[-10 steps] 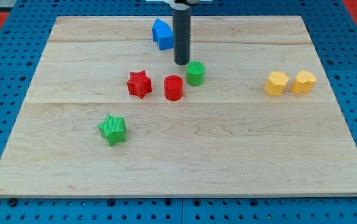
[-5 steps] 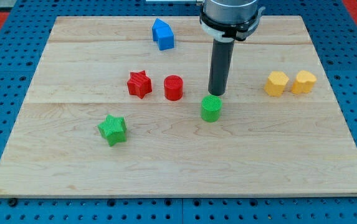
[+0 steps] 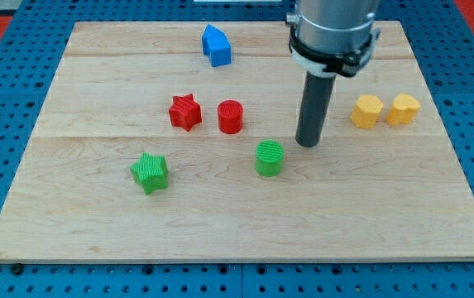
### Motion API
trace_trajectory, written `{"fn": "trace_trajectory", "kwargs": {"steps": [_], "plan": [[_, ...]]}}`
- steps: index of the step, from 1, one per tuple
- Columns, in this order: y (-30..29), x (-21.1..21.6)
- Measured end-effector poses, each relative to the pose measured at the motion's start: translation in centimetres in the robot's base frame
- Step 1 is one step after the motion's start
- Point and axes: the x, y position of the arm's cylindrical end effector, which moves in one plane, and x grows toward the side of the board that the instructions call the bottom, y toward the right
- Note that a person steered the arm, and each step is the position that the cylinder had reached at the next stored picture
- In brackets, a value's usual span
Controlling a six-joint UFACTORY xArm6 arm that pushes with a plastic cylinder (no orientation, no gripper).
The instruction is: Push the green circle close to green star
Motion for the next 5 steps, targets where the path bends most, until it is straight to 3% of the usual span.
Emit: {"fn": "trace_trajectory", "kwargs": {"steps": [2,4,5], "plan": [[-15.7,1.1],[-13.8,0.7],[-8.3,-0.3]]}}
